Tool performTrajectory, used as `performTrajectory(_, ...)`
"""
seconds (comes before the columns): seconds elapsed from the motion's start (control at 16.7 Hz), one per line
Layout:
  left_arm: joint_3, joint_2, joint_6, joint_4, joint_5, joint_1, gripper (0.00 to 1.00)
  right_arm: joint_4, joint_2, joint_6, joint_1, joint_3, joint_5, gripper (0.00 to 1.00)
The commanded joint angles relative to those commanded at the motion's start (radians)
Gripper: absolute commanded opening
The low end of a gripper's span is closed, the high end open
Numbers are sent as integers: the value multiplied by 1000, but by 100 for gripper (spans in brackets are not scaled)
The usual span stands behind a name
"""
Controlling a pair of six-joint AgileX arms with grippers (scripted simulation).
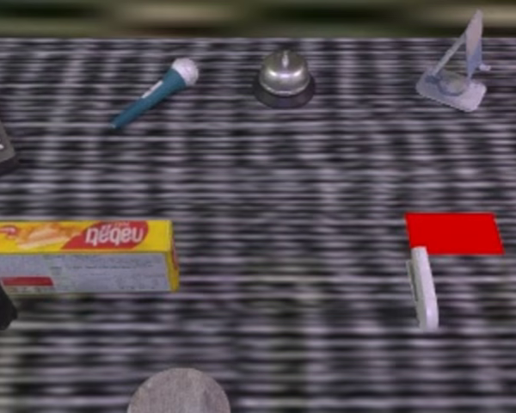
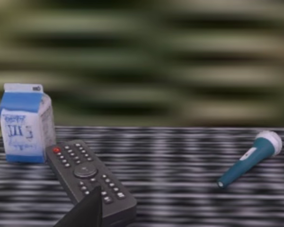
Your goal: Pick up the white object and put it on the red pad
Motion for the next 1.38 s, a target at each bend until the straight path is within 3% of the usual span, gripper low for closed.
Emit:
performTrajectory(0.24,0,0,0,0,0,0,100,-24,31,9,11,31,-1,100)
performTrajectory(0.48,0,0,0,0,0,0,100,-157,220,60,67,206,-2,100)
performTrajectory(1.38,0,0,0,0,0,0,100,-995,1602,350,392,1184,-3,100)
